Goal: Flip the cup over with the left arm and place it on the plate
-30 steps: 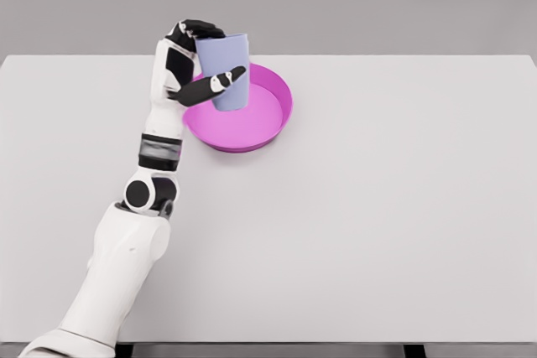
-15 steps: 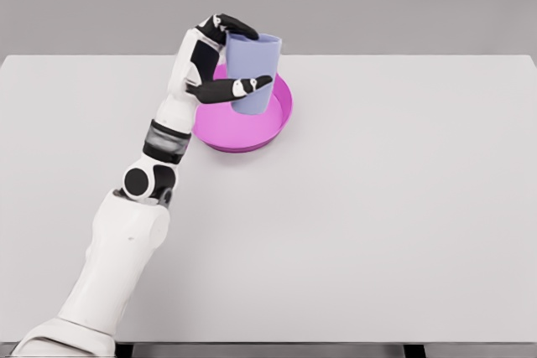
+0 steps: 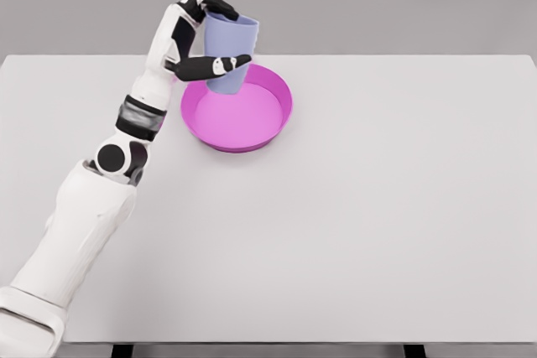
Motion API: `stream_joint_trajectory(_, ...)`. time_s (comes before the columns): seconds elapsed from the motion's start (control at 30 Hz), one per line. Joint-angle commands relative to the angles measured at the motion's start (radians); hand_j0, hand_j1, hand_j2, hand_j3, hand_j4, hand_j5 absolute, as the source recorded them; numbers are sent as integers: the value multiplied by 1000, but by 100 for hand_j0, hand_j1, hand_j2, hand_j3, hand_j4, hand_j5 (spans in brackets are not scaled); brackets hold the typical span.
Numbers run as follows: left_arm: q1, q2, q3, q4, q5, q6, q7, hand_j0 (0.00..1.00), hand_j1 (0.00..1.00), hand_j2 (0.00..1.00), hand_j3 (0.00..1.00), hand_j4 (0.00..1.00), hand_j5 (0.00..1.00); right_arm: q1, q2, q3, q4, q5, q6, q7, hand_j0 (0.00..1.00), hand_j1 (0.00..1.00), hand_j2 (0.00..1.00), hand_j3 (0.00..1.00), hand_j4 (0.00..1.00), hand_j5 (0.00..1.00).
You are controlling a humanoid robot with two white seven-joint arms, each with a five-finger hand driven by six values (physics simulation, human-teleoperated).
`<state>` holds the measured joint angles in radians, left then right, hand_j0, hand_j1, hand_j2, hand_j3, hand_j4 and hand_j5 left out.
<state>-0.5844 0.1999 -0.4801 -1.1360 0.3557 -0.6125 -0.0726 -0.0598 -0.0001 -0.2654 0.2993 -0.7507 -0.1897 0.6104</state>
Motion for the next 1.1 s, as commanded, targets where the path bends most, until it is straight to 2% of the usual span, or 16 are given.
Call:
stream_joint_trajectory(0.0,-3,-11,-3,47,5,2,42,43,43,43,43,43,43,0,0,0,0,1,0,0,100,100,100,100,100,100)
stream_joint_trajectory(0.17,-11,-51,0,90,5,2,80,43,43,43,43,43,43,0,0,0,0,1,0,0,100,100,100,100,100,100)
stream_joint_trajectory(0.37,-28,-93,11,147,3,2,82,43,43,43,43,43,43,0,0,0,0,1,0,0,100,100,100,100,100,100)
stream_joint_trajectory(0.53,-55,-166,72,223,0,2,62,43,43,43,43,43,43,0,0,0,0,1,0,0,100,100,100,100,100,100)
stream_joint_trajectory(0.63,-55,-168,71,225,-1,2,45,43,43,43,43,43,43,0,0,0,0,1,0,0,100,100,100,100,100,100)
stream_joint_trajectory(0.77,-41,-160,66,226,-20,2,-18,43,43,43,43,43,43,0,0,0,0,1,0,0,100,100,100,100,100,100)
stream_joint_trajectory(0.83,-41,-162,69,255,-75,2,-24,43,43,43,43,43,43,0,0,0,0,1,0,0,100,100,100,100,100,100)
stream_joint_trajectory(0.9,-43,-166,69,295,-83,2,-23,45,45,45,45,45,45,0,0,0,0,1,0,0,100,100,100,100,100,100)
stream_joint_trajectory(0.97,-45,-166,72,302,-83,2,-23,45,45,45,45,45,45,0,0,0,0,1,0,0,100,100,100,100,100,100)
stream_joint_trajectory(1.07,-49,-174,103,349,-84,2,-23,45,45,45,45,45,45,0,0,0,0,1,0,0,100,100,100,100,100,100)
